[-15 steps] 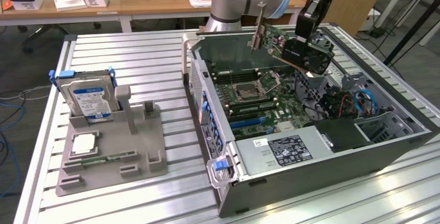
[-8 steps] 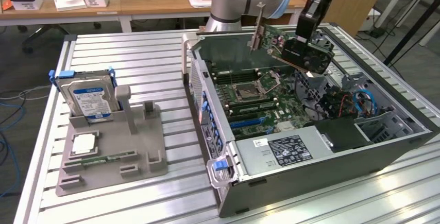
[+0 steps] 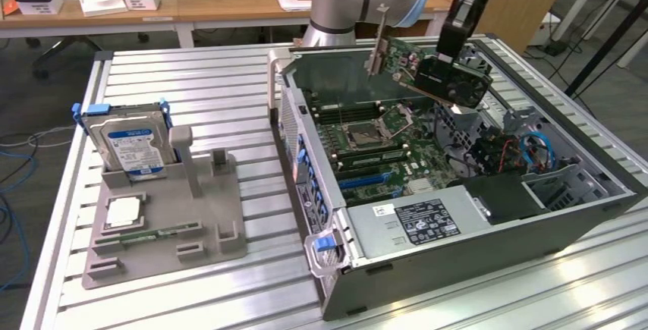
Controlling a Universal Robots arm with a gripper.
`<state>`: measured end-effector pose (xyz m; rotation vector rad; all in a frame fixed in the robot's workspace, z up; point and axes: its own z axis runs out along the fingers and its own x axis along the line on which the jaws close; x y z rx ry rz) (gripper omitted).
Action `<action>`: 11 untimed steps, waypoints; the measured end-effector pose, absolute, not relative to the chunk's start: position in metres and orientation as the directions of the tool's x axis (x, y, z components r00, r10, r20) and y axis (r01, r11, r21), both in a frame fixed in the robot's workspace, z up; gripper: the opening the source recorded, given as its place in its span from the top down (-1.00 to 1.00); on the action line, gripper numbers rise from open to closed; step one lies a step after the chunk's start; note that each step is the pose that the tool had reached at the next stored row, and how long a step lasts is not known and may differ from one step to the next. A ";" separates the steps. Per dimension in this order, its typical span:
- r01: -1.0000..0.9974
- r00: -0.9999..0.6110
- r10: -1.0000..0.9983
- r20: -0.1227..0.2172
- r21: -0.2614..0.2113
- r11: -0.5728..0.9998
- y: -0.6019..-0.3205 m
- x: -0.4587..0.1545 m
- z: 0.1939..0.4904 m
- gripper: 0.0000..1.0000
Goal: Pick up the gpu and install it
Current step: 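Insert the gpu into the slot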
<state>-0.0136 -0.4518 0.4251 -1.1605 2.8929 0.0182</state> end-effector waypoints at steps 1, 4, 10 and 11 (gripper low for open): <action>-0.695 -0.719 -0.695 -0.027 0.002 0.719 -0.452 -0.014 0.425 0.47; -0.706 -0.708 -0.706 -0.027 0.002 0.708 -0.452 -0.014 0.425 0.47; -0.728 -0.686 -0.727 -0.027 0.002 0.686 -0.452 -0.014 0.425 0.47; -0.731 -0.682 -0.731 -0.027 0.002 0.682 -0.452 -0.014 0.425 0.47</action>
